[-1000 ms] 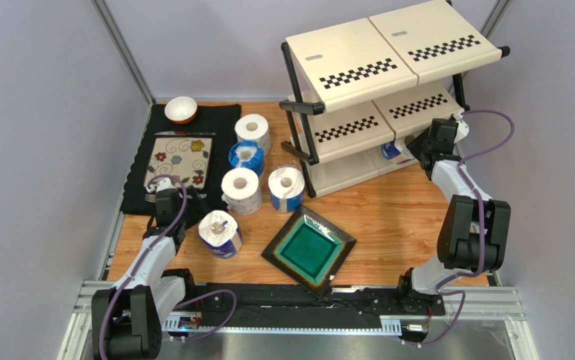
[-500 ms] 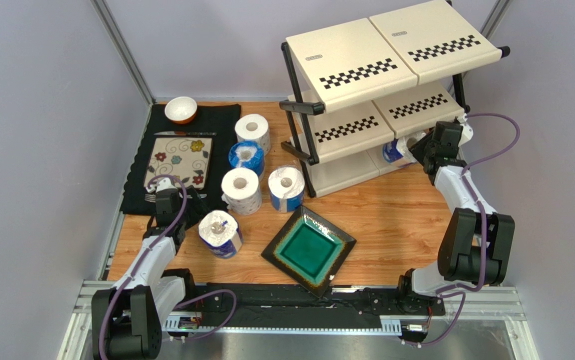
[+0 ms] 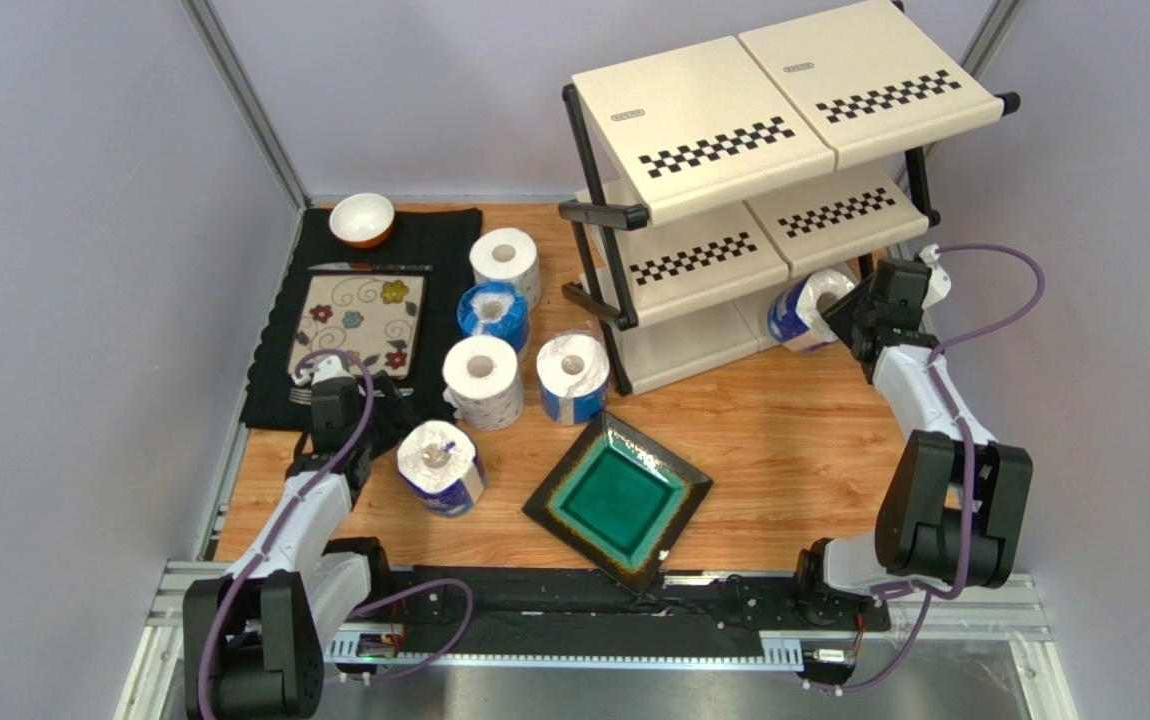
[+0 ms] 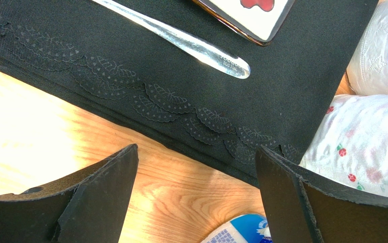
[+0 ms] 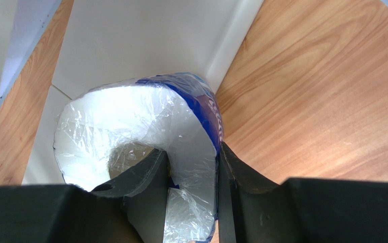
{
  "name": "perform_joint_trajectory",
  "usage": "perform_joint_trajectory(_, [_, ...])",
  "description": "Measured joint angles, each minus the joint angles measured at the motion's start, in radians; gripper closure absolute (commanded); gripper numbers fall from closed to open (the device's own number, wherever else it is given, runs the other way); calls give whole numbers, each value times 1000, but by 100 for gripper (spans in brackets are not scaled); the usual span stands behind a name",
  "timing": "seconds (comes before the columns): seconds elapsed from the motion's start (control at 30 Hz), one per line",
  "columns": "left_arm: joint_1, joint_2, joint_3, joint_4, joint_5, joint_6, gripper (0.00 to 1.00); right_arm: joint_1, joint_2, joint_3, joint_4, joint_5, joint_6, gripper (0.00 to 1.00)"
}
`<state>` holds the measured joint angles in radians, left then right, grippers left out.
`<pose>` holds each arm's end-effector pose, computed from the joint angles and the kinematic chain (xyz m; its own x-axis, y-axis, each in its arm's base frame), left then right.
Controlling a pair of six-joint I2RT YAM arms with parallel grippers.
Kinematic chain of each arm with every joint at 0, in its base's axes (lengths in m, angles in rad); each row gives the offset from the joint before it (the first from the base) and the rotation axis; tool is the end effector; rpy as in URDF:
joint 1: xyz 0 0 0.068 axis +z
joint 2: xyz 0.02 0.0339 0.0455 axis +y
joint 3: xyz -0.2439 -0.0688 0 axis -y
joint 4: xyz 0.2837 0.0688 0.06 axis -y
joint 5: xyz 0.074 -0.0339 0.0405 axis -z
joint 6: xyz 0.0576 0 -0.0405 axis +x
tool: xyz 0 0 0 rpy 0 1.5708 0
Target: Place and organize the paper towels onto the shelf
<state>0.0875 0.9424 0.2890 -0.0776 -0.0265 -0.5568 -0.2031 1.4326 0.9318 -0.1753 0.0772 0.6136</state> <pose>0.2353 0.0222 0.0981 -0.5081 -0.5749 -0.6414 -0.4423 0.8131 -0.3784 0.3582 -0.0783 0.1893 -0.3514 0.6585 -0.6655 0.5655 0.7158 0.4097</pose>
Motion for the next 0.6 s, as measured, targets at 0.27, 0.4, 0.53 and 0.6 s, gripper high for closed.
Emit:
perform_joint_trajectory(0.27, [0, 0, 0, 1, 3, 0, 6, -8, -168, -54, -124, -8, 7, 65])
perform_joint_trajectory(0.4, [1, 3, 0, 5, 23, -2, 7, -21, -288, -62, -217, -25, 2, 65])
perform_joint_trajectory(0.53, [1, 12, 0, 18, 45, -3, 7, -31, -404, -62, -338, -28, -10, 64])
perform_joint_trajectory(0.6, [1, 18, 0, 27, 54, -4, 8, -36, -468, -60, -401, -18, -20, 64])
